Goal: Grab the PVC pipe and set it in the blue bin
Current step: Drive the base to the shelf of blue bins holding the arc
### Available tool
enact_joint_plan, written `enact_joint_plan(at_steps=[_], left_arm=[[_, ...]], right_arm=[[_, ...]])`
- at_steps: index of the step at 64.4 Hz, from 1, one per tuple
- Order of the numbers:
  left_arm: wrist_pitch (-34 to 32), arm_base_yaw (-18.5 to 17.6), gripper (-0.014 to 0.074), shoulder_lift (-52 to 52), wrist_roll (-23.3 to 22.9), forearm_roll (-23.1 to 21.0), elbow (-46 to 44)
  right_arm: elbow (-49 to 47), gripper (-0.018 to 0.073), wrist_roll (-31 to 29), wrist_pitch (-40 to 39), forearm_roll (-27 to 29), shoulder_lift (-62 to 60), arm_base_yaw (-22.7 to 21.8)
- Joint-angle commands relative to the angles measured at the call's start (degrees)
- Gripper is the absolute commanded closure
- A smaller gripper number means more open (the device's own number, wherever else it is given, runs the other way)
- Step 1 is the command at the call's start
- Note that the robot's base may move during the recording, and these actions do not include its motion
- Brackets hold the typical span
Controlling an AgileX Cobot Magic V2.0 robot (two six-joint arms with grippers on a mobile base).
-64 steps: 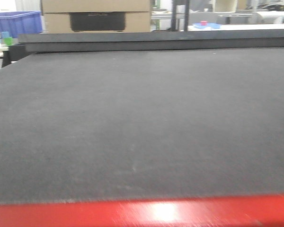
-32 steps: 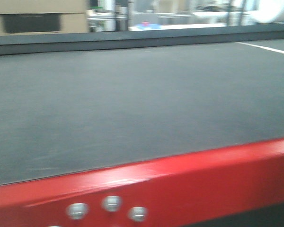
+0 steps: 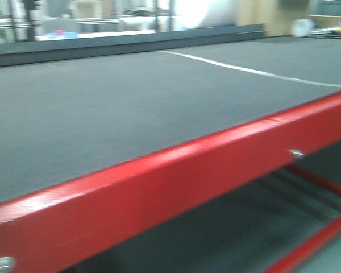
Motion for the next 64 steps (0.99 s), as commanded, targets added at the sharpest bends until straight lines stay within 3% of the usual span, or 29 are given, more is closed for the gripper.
enact_joint_plan(at_steps=[1,64], left_arm=[[-1.9,-0.3,0.0707,-0.2,-0.3,-0.1,0.0],[-1.9,-0.3,0.0707,-0.2,-0.3,-0.1,0.0]], right_arm=[[-0.1,0.0727,-0.3,-1.5,-0.5,-0.2,-0.3],[-0.1,0.0727,-0.3,-1.5,-0.5,-0.2,-0.3]])
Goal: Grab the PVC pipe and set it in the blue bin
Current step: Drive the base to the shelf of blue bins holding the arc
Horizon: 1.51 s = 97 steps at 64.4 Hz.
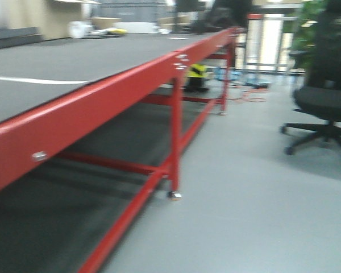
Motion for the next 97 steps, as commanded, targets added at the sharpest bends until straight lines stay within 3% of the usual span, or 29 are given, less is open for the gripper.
enact_joint_plan(at_steps=[1,97], left_arm=[[-1.9,-0.3,0.0707,-0.2,-0.3,-0.1,0.0],[-1.9,-0.3,0.0707,-0.2,-0.3,-0.1,0.0]], right_arm=[[-0.1,0.0727,-0.3,-1.5,-0.5,-0.2,-0.3],[-0.1,0.0727,-0.3,-1.5,-0.5,-0.2,-0.3]])
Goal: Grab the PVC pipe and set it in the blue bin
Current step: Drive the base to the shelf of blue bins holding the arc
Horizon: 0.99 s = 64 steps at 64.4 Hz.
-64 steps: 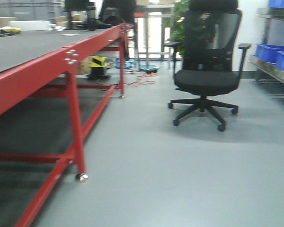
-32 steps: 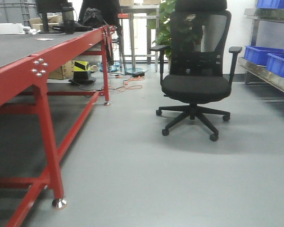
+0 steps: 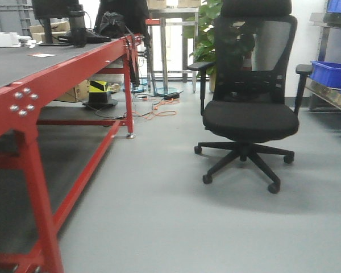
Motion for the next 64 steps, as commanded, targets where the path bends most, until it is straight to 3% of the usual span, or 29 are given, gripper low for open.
enact_joint_plan(at_steps=[1,64], left_arm=[[-1.9,-0.3,0.0707,-0.2,-0.3,-0.1,0.0],[-1.9,-0.3,0.0707,-0.2,-0.3,-0.1,0.0]], right_arm=[[-0.1,0.0727,-0.3,-1.5,-0.5,0.0,-0.3],[-0.1,0.0727,-0.3,-1.5,-0.5,0.0,-0.3]])
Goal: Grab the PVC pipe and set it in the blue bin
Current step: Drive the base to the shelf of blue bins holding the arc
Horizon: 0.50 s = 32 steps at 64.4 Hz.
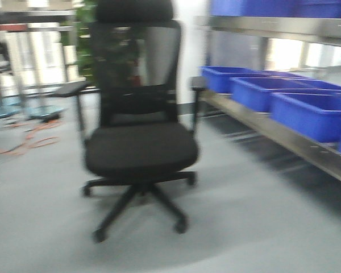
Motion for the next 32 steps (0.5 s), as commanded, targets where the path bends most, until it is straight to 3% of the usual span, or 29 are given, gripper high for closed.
enact_joint_plan(at_steps=[1,32], left_arm=[[-1.7,-0.3,0.0707,-0.2,-0.3,-0.1,0.0],[-1.7,-0.3,0.0707,-0.2,-0.3,-0.1,0.0]], right_arm=[[-0.1,0.0727,-0.3,-1.5,-0.5,0.0,-0.3],[-0.1,0.0727,-0.3,-1.5,-0.5,0.0,-0.3]])
